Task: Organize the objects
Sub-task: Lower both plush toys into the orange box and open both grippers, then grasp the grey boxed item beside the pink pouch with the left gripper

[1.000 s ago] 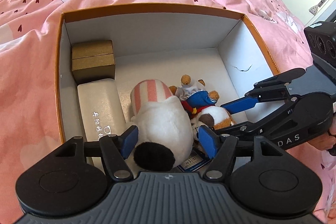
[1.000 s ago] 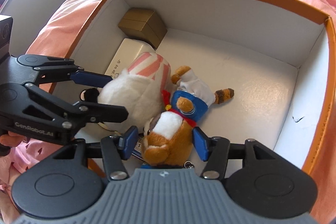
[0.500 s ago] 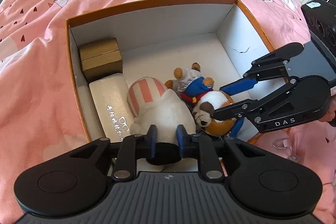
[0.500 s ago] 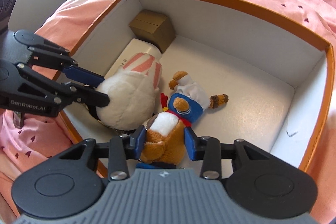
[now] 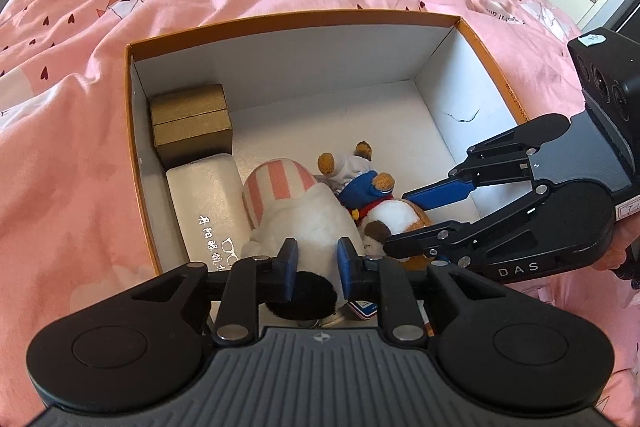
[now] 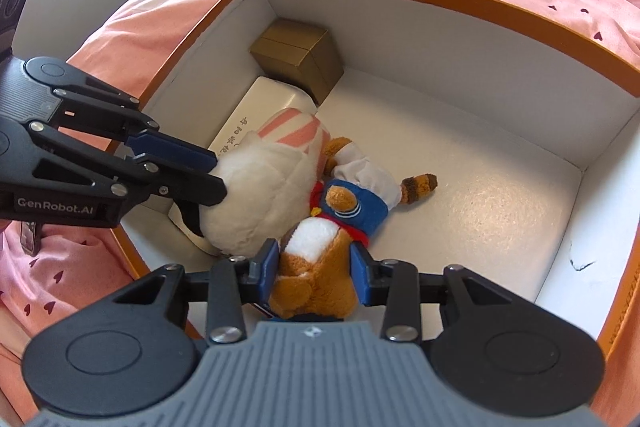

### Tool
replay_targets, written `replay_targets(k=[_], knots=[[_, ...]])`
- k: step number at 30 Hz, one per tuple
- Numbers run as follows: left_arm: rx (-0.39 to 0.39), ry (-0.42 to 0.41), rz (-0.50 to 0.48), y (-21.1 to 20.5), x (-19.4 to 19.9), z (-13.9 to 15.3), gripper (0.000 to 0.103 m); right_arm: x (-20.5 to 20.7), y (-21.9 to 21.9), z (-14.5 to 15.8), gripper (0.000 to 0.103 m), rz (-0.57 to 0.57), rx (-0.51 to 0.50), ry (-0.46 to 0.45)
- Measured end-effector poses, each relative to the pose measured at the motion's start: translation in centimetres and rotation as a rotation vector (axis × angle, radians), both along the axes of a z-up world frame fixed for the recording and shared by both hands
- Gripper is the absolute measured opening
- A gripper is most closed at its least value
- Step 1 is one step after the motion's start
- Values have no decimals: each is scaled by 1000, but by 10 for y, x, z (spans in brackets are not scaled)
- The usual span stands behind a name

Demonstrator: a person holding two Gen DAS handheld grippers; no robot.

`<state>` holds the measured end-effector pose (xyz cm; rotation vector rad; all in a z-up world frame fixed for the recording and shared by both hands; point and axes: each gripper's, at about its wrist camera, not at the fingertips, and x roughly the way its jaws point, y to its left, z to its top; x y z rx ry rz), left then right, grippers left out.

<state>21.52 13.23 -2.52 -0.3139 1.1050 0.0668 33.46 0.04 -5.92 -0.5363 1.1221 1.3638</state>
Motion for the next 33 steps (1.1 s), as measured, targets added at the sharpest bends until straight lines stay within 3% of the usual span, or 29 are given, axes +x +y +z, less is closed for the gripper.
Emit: replay_targets(k=[9,14,16,20,24,27,33], knots=[[25,-124,36,-9,-18,14,44,-2,-12,10,52,-79,6,-37],[87,-216,47,-22,-34,34,46,-8,-30,31,56,-156,70,-62],[116,-255,23,-33,-42,43,46,-13,-41,41,62,-202,95,-76],[103,-310,-12,-52,-59,54,46,-31,-72,62,64,-276,165,-110],[-16,-311,-25,-67,-73,49,48,-53,-107,74,67,-380,214,-170],[-44,-290,-31,-80,-83,37,56,-71,-137,75,68,-467,248,-198],[-121,-181,-120,-111,-100,3,59,-99,-193,65,73,-634,248,-133]])
